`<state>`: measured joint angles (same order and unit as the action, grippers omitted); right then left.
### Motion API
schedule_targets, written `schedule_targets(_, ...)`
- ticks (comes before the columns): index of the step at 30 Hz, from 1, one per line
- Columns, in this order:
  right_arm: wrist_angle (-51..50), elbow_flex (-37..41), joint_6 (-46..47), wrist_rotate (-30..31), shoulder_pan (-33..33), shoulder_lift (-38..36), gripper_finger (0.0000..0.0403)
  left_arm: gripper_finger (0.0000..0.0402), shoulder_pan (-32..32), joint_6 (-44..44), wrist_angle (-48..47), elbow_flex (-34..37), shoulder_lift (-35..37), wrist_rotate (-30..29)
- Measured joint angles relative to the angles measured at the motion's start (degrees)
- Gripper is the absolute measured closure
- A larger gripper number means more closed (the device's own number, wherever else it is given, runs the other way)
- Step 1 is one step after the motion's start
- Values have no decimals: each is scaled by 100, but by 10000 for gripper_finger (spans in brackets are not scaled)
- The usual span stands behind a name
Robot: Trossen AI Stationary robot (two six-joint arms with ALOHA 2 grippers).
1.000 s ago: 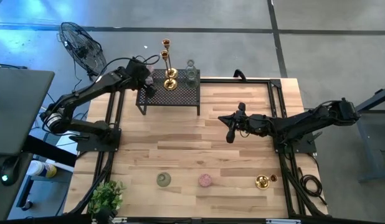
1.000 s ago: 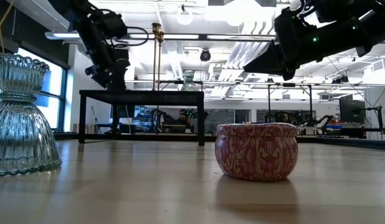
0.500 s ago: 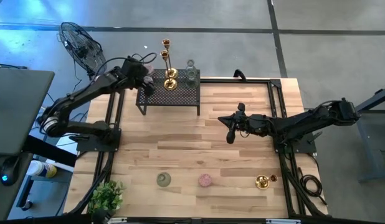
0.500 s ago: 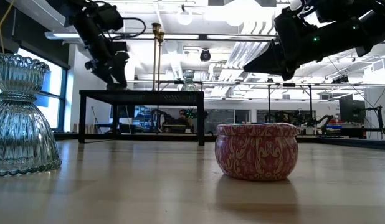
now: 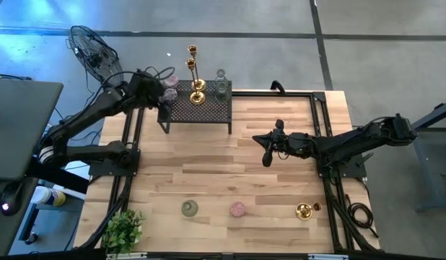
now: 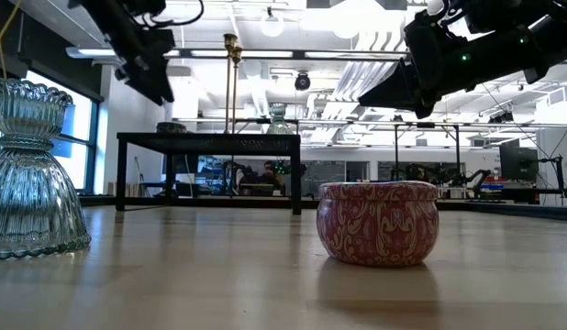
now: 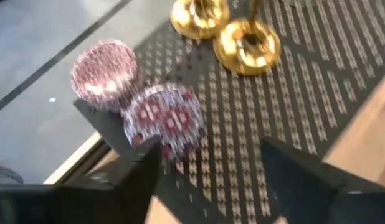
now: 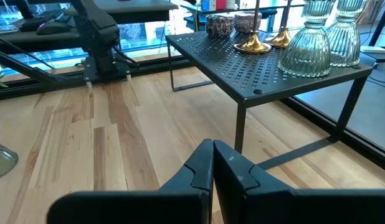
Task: Pick & Place candle stick holders
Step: Put the black and red scented candle on the shelf, then put the green glass candle holder on the shelf aligned with the other green glass candle holders
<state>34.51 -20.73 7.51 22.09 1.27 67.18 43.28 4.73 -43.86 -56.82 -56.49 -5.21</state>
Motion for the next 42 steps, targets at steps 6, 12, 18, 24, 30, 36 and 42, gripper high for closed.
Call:
schedule_targets(6,4,2,7,2,0,0,401,305,-247,136,-180,291,2,45)
schedule_targets(12,4,1,6,2,-2,0,401,388,-239,122,222,498,-96,-415)
schedule_targets(18,4,2,-2,2,-1,0,402,373,-237,107,293,494,-271,-413)
schedule_targets(24,4,2,-2,2,0,0,402,391,-237,105,371,494,-643,-534)
schedule_targets(30,4,2,-4,2,-1,0,402,400,-237,100,392,494,-643,-791)
schedule_targets(36,4,2,-4,3,-2,0,402,401,-237,94,448,494,-636,-933)
schedule_targets(42,4,2,-7,4,-2,0,401,401,-245,76,349,441,-459,-802)
